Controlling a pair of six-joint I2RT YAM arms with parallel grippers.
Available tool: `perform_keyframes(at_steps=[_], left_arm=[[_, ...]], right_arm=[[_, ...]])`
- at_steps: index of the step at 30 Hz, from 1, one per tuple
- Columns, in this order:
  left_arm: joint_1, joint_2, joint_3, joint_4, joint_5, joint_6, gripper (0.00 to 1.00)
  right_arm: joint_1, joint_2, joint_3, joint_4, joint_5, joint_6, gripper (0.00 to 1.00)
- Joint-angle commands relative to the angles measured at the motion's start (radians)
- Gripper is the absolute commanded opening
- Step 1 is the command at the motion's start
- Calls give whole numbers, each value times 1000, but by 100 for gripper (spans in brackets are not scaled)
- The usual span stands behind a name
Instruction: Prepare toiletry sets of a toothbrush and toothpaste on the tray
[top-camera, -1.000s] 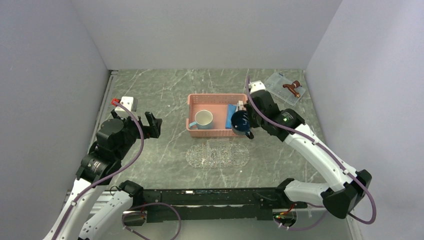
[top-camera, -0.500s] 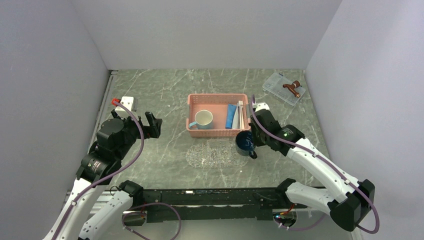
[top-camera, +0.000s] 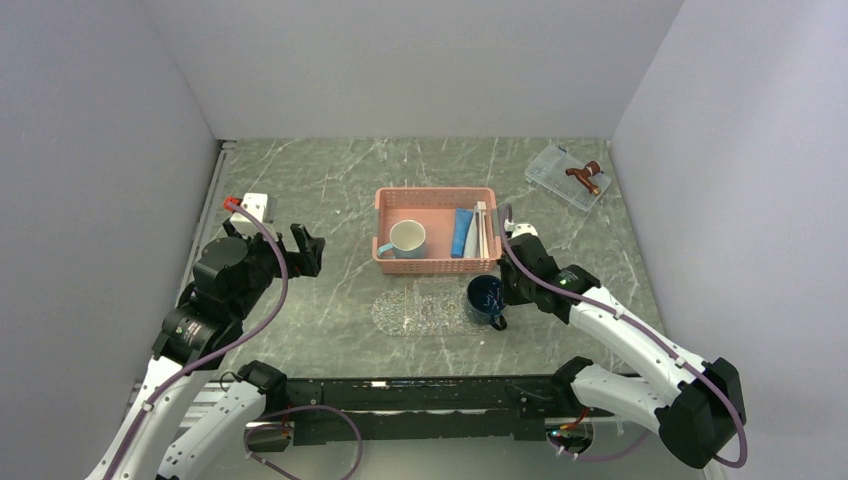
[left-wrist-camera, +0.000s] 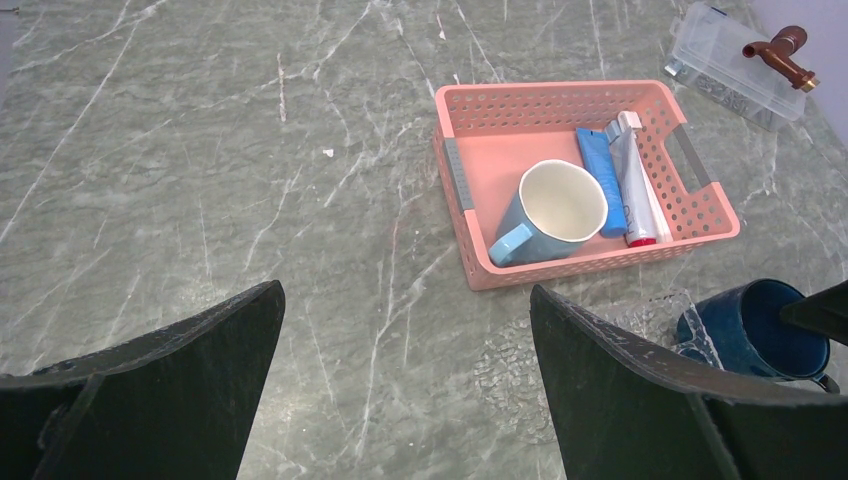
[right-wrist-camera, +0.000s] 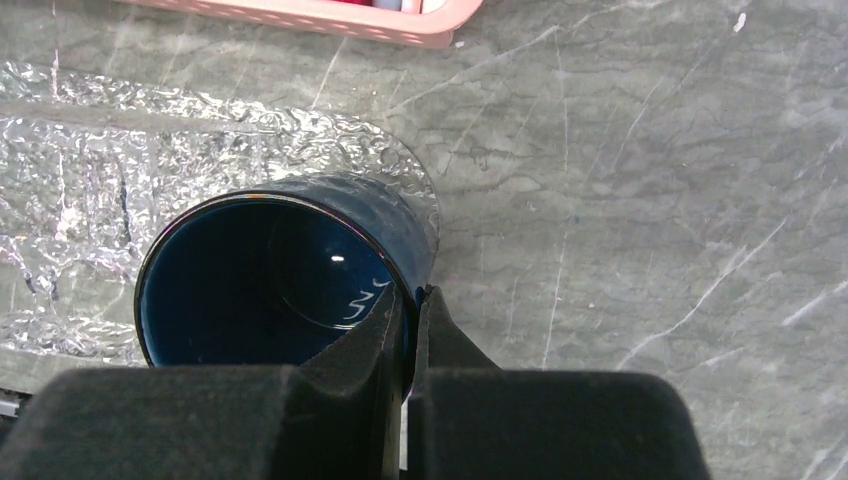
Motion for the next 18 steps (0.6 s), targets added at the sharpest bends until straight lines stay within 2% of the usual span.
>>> perform_keyframes(at_steps=[1, 18], left_arm=[[5, 0, 25, 14, 9, 2, 99], [5, 11, 26, 13, 15, 1, 99]], right_arm=[[-21, -23, -4, 122, -25, 8, 0], [-31, 21, -31, 162, -28, 14, 0]])
